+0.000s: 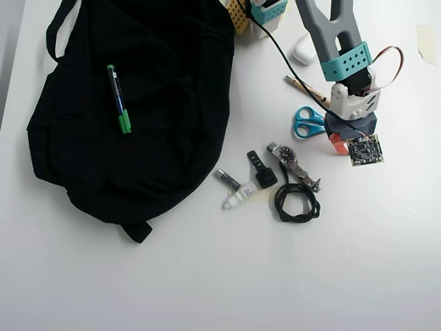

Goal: Put the usb stick into the black bag

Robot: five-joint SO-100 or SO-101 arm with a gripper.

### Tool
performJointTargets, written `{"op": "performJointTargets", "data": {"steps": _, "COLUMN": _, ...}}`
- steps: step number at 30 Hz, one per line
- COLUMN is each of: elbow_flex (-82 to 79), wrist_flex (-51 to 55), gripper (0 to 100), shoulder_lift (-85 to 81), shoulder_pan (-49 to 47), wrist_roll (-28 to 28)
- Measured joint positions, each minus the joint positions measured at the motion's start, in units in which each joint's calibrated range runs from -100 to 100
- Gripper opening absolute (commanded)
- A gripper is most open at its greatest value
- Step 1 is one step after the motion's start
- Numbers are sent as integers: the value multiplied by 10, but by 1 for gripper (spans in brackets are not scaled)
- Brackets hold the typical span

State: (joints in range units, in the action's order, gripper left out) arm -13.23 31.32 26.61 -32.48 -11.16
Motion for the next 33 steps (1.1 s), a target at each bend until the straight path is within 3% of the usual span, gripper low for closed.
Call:
{"op": "performJointTargets", "data": {"steps": 3, "elbow_flex": -1, "wrist_flex": 0, "gripper": 18, "shoulder_lift": -2, "shoulder_pan": -1, "wrist_roll": 0}}
{"op": "performJointTargets", "data": {"steps": 6, "elbow_flex": 3, "wrist_flex": 0, "gripper": 23, "shoulder_lift": -8, "shoulder_pan": -27, "wrist_roll": 0}}
{"op": "performJointTargets", "data": {"steps": 13, "elbow_flex": 52, "wrist_flex": 68, "gripper": 23, "shoulder_lift": -27, "shoulder_pan": -70, "wrist_roll": -2}}
{"op": "performJointTargets", "data": {"steps": 21, "elbow_flex": 138, "wrist_flex": 309, "gripper": 24, "shoulder_lift": -47, "shoulder_pan": -103, "wrist_roll": -17}}
{"op": "performJointTargets", "data": {"steps": 28, "elbow_flex": 148, "wrist_flex": 337, "gripper": 24, "shoulder_lift": -47, "shoulder_pan": -106, "wrist_roll": -17}}
{"op": "performJointTargets", "data": {"steps": 33, "elbow_flex": 148, "wrist_flex": 300, "gripper": 24, "shoulder_lift": -47, "shoulder_pan": -103, "wrist_roll": -17}}
